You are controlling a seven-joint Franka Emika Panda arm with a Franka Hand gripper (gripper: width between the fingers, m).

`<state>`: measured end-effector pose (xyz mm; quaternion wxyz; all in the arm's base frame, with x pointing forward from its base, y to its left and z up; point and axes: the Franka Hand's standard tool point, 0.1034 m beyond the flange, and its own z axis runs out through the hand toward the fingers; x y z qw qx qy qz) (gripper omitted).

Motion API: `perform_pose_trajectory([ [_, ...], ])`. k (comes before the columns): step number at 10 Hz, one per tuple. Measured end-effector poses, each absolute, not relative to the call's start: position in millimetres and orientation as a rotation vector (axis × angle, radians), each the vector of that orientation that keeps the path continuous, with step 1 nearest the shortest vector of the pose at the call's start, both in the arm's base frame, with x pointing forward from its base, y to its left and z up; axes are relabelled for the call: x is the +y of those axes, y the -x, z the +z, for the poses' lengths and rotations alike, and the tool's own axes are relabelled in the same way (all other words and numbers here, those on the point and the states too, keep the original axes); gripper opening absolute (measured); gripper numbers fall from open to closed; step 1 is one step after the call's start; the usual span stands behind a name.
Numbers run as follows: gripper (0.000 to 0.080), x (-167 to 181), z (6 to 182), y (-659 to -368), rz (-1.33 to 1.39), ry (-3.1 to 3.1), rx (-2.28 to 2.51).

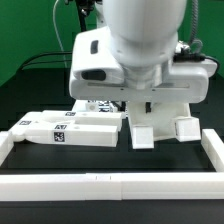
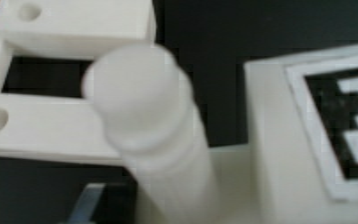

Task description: Assemble chair

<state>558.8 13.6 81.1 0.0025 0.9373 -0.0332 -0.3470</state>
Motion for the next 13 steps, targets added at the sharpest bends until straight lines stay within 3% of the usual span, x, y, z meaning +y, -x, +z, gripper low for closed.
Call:
perform_pose_trajectory([
  [2,0.0320,16,83.1,-574,-1.085,-2.944,-0.002],
  [6,0.0320,13,82.8,-571,-1.112,-2.912,-0.085],
  [9,0.0320,7,81.7,-573,-1.280,-2.736,-0.329],
  [13,0.0320,6,80.6,-574,-1.247,-2.762,-0.319],
])
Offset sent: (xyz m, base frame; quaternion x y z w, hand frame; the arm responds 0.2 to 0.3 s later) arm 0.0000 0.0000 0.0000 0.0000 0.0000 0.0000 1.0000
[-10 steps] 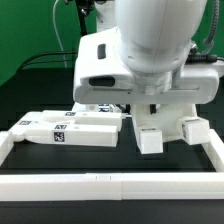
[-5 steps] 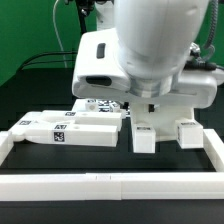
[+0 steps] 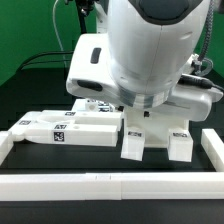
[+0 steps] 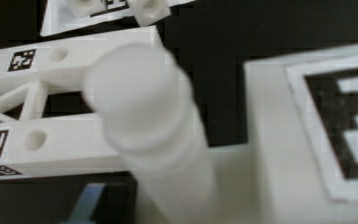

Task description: Assemble chair

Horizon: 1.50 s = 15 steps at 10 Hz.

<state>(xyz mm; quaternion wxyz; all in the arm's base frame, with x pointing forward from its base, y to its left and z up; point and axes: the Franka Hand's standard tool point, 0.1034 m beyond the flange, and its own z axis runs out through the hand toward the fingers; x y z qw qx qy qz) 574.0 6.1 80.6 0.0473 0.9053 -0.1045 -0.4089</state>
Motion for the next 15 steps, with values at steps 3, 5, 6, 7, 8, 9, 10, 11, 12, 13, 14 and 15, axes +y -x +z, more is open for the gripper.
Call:
perform_pose_trajectory([
  [3,0.0320,23,85.6,-565,-1.338,-2.795,-0.148],
  [5,0.0320,21,79.7,-563,-1.353,-2.797,-0.132],
  [6,0.0320,21,79.7,-563,-1.354,-2.797,-0.135],
  [7,0.0320,20,79.2,-563,-1.355,-2.796,-0.136],
  [8,0.0320,21,78.3,-563,-1.357,-2.794,-0.136],
  [9,0.0320,27,76.0,-564,-1.351,-2.798,-0.119],
  [10,0.0320,31,76.0,-564,-1.352,-2.805,-0.102],
  [11,0.0320,36,73.1,-564,-1.357,-2.800,-0.089],
  [12,0.0320,45,73.1,-565,-1.338,-2.810,-0.068],
  [13,0.0320,50,71.5,-564,-1.336,-2.810,-0.062],
  [14,0.0320,48,65.2,-563,-1.335,-2.809,-0.069],
  [15,0.0320,47,61.8,-565,-1.314,-2.814,-0.087],
])
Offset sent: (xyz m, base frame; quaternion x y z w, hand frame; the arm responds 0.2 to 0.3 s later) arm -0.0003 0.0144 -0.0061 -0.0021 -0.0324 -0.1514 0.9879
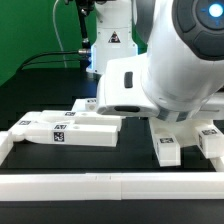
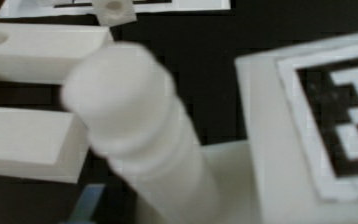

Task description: Assemble chair

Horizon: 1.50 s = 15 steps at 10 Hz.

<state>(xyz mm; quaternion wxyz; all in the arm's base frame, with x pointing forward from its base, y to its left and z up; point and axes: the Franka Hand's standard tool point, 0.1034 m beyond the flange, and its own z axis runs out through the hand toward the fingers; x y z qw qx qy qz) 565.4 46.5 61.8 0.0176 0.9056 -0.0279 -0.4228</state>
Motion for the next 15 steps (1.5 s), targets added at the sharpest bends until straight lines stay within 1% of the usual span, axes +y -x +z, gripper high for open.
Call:
perform_pose_trajectory([
  [2,0.0318,44,52.6,-565,-1.269,-2.787,-0.212],
  [3,0.0303,40,52.9,-563,-1.266,-2.760,-0.286],
  [8,0.0294,26,51.9,-563,-1.270,-2.758,-0.328],
  [14,0.0293,25,51.3,-563,-1.270,-2.754,-0.327],
  [15,0.0473,25,51.2,-563,-1.270,-2.754,-0.327],
])
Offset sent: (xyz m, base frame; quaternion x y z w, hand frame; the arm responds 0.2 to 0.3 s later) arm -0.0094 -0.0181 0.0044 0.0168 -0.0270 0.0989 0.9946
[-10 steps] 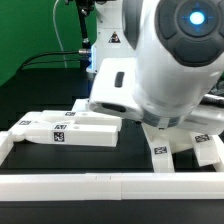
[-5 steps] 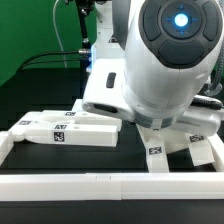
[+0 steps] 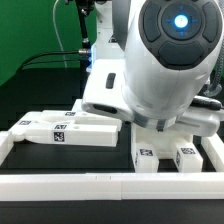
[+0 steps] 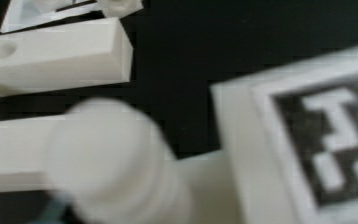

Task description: Assemble chair

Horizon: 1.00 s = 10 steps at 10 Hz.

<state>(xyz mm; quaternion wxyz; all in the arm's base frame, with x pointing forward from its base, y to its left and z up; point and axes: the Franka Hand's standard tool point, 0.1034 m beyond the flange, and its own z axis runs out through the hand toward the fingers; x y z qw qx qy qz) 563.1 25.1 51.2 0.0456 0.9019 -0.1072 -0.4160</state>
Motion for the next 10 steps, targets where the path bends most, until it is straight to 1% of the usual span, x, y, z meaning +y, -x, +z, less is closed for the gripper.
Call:
perform_pose_trajectory([
  [1,0.0594,25,51.1,-563,-1.270,-2.754,-0.328],
  [2,0.0594,25,51.7,-563,-1.272,-2.754,-0.329],
  [3,0.0639,25,54.3,-567,-1.259,-2.764,-0.328],
  [6,0.0648,21,72.6,-589,-1.142,-2.832,-0.341],
  [8,0.0649,20,91.5,-618,-0.875,-2.960,-0.318],
  [10,0.0649,11,114.0,-614,-0.675,-3.047,-0.315],
])
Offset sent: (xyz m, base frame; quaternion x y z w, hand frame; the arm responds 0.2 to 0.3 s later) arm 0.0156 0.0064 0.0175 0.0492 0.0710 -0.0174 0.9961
